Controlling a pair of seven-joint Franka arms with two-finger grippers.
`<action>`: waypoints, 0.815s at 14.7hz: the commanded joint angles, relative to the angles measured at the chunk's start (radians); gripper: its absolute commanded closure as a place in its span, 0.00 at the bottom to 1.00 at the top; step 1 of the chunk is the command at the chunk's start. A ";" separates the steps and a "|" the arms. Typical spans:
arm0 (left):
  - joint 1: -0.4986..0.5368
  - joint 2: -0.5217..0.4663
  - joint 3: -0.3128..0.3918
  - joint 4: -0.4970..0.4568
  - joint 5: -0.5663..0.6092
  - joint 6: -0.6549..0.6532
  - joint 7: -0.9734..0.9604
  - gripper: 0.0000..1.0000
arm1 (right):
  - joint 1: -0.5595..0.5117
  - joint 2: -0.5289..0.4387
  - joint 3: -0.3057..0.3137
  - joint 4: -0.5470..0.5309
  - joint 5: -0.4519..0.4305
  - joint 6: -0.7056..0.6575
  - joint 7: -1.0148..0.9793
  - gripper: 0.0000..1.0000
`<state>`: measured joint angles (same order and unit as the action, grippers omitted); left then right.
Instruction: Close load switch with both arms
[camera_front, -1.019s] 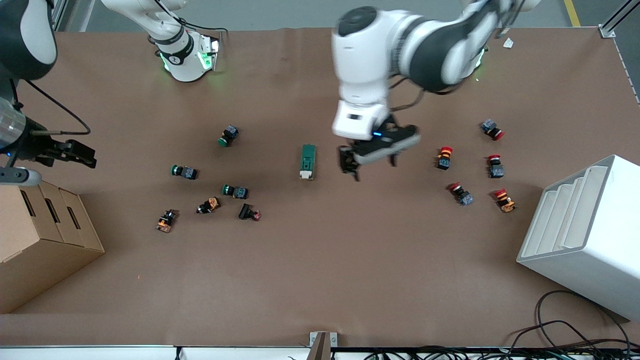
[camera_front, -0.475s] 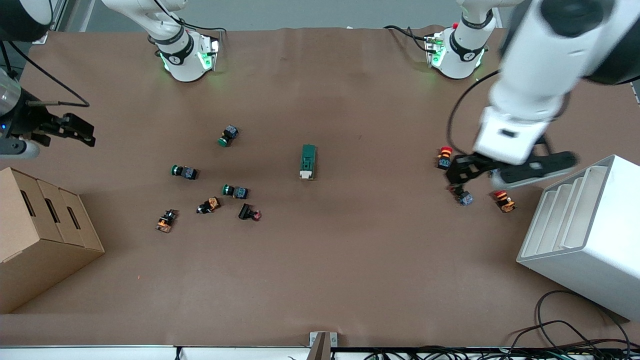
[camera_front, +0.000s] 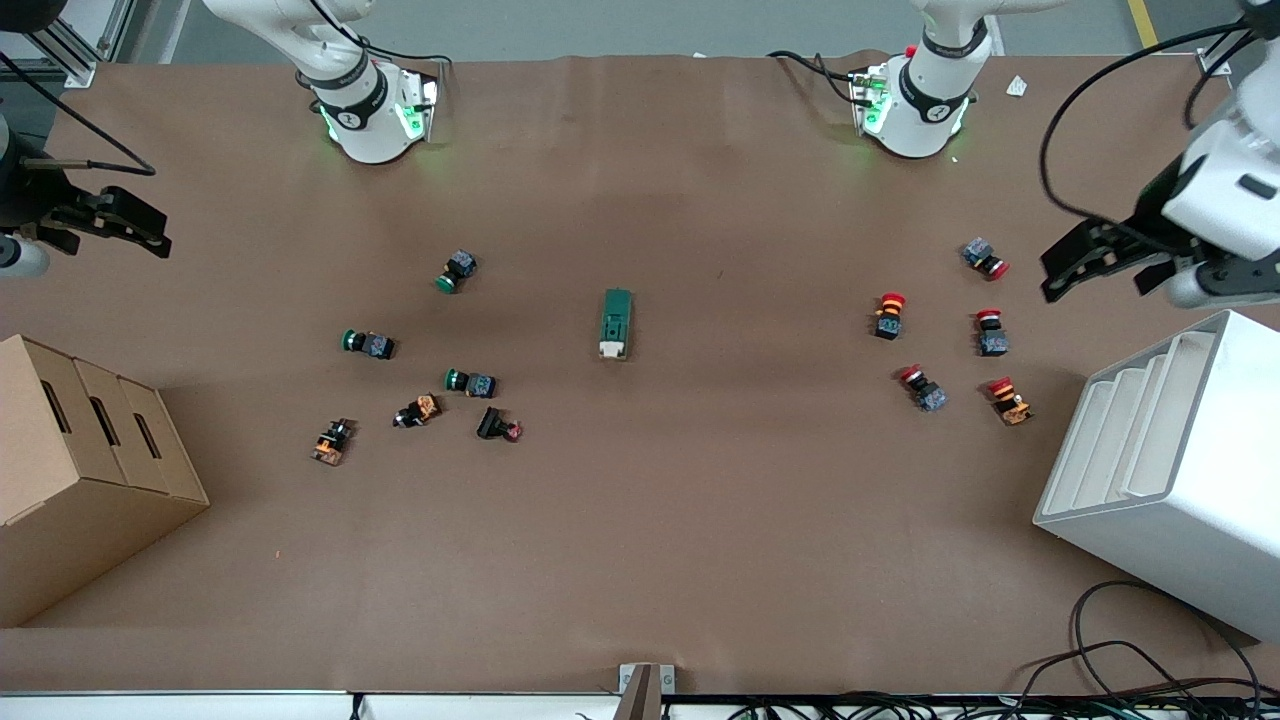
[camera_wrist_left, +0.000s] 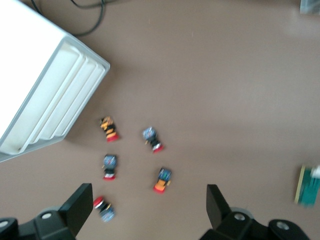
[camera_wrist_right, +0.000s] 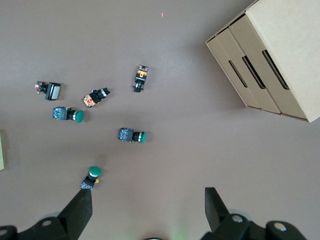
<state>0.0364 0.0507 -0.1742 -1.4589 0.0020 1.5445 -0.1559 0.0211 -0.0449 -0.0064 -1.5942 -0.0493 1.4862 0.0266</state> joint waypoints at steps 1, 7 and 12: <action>-0.009 -0.067 0.022 -0.063 -0.020 -0.063 0.071 0.00 | 0.031 -0.032 -0.052 -0.036 0.057 0.006 -0.004 0.00; -0.047 -0.179 0.056 -0.219 -0.022 -0.015 0.101 0.00 | 0.030 -0.029 -0.053 -0.036 0.060 0.035 -0.021 0.00; -0.079 -0.206 0.105 -0.238 -0.023 -0.017 0.136 0.00 | 0.030 -0.032 -0.053 -0.043 0.060 0.042 -0.021 0.00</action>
<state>-0.0371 -0.1294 -0.0837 -1.6745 -0.0027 1.5120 -0.0546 0.0406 -0.0449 -0.0500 -1.5983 -0.0027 1.5093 0.0158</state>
